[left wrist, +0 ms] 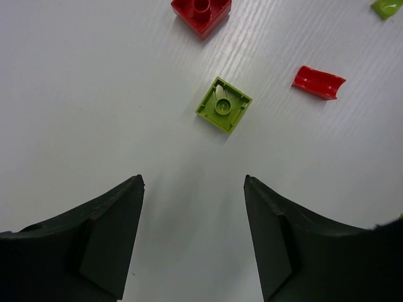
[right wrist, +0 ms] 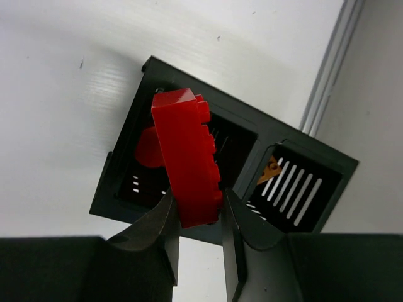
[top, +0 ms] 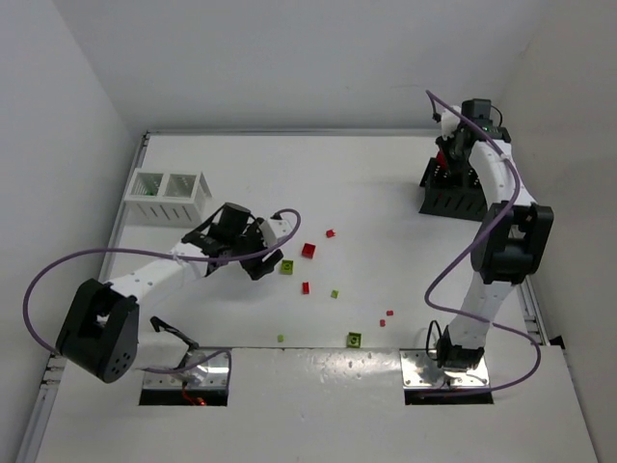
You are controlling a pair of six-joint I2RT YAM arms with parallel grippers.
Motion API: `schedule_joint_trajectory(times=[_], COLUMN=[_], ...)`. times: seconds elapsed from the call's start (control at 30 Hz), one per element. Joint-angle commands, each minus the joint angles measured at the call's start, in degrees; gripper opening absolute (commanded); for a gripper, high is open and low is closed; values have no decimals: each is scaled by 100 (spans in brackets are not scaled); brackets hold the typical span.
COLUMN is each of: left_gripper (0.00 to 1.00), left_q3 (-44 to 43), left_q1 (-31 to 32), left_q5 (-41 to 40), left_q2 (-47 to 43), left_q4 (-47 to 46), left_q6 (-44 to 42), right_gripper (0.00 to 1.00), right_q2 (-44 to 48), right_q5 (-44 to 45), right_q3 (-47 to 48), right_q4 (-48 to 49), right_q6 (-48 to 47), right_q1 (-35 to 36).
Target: Sort the legos into containers by color
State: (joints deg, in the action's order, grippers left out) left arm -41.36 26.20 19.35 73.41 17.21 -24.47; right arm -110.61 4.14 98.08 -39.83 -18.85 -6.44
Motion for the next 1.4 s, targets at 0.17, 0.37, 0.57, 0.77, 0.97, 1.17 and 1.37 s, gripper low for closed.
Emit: schedule_joint_trajectory(times=[0.17, 0.37, 0.57, 0.77, 0.97, 1.17, 1.37], left_gripper=[70, 71, 71, 71, 74, 74, 47], left_q3=[-188, -302, -416, -679, -785, -1048, -1049], left_q1=[52, 105, 228, 281, 544, 676, 729], left_q5=[-142, 42, 112, 112, 350, 192, 33], left_q2=[367, 761, 1166, 1615, 1887, 2336, 2398], left_q4=[-192, -192, -367, -420, -473, -473, -473], left_q6=[338, 513, 619, 619, 478, 478, 417], right_gripper=[15, 51, 55, 55, 55, 56, 56], right_q2=[-163, -163, 231, 935, 1436, 1621, 1727], right_q5=[-212, -98, -334, -976, -1275, -1355, -1355], right_q3=[159, 211, 159, -245, -650, -782, -835], right_q4=[-201, -78, -95, -297, -455, -560, -613], right_q6=[171, 390, 505, 619, 620, 620, 620], right_q1=[-165, -218, -270, -270, -218, -218, -218])
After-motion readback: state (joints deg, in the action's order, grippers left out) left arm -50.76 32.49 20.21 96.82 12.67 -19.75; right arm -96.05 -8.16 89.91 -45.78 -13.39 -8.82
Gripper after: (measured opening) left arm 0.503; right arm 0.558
